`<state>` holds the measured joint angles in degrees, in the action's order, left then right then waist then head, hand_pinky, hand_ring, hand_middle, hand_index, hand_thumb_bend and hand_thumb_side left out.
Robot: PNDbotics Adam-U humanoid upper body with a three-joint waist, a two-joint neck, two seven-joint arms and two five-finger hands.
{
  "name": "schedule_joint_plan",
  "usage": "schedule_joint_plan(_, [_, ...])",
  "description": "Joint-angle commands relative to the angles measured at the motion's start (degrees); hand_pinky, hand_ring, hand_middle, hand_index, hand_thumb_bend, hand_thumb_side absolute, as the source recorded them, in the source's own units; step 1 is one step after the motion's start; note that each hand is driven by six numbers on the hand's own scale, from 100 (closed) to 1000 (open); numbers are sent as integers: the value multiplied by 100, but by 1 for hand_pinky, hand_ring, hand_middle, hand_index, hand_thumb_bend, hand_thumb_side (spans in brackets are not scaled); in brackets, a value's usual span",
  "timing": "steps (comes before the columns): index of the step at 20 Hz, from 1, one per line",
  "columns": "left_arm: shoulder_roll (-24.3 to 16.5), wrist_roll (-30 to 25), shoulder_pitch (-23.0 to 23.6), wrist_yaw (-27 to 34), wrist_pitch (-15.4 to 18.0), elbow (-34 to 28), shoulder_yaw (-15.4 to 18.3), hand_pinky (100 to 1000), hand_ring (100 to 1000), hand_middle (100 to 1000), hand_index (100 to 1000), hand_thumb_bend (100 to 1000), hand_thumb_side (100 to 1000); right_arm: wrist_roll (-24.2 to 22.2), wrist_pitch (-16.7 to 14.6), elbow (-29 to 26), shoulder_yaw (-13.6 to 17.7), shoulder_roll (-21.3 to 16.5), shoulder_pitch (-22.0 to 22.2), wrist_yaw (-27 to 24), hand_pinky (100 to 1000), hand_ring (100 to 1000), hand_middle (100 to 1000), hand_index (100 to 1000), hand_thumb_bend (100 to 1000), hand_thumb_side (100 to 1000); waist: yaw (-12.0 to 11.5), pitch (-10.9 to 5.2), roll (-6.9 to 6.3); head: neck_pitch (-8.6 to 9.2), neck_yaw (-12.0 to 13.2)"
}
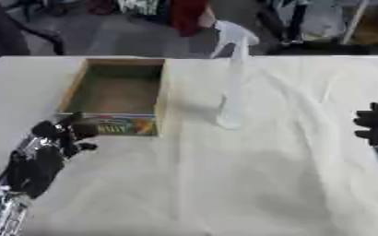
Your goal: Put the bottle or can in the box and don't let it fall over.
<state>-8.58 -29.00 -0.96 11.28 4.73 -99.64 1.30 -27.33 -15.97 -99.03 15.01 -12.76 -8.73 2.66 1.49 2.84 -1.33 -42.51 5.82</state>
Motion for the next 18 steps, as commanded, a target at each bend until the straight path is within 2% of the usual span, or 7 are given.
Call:
schedule_joint_plan(1, [-104,-37,-19,23,10,-131,4,795,861,775,989,235,997,-84,-66,242,-167,-415,-333,-125,806,853,817,946,100,622,-17,-79,5,26,-47])
schedule_joint_plan(5, [-104,-45,2,14,13,-125,1,795,860,775,989,237,1000,-143,-143,746,-389,-783,-840,-334,802,848,816,947,100,621,-46,-77,2,17,-72])
schedule_joint_plan(10, [-91,-68,9,-3,7,-120,-22,795,860,775,989,237,1000,-149,-342,1392,-616,-993,-1471,-478,800,847,819,950,100,619,-66,-61,-10,-8,-94])
schedule_joint_plan(16, [-79,-77,21,-26,-1,-108,-31,795,860,775,989,240,1000,-235,-419,2159,-767,-957,-2060,-540,791,844,821,948,100,652,-90,-53,-13,-30,-136])
schedule_joint_plan(18, [-77,-86,18,-22,-2,-108,-42,795,860,775,989,240,1000,-275,-348,2401,-764,-840,-2250,-502,791,845,823,949,100,665,-106,-60,-11,-20,-162])
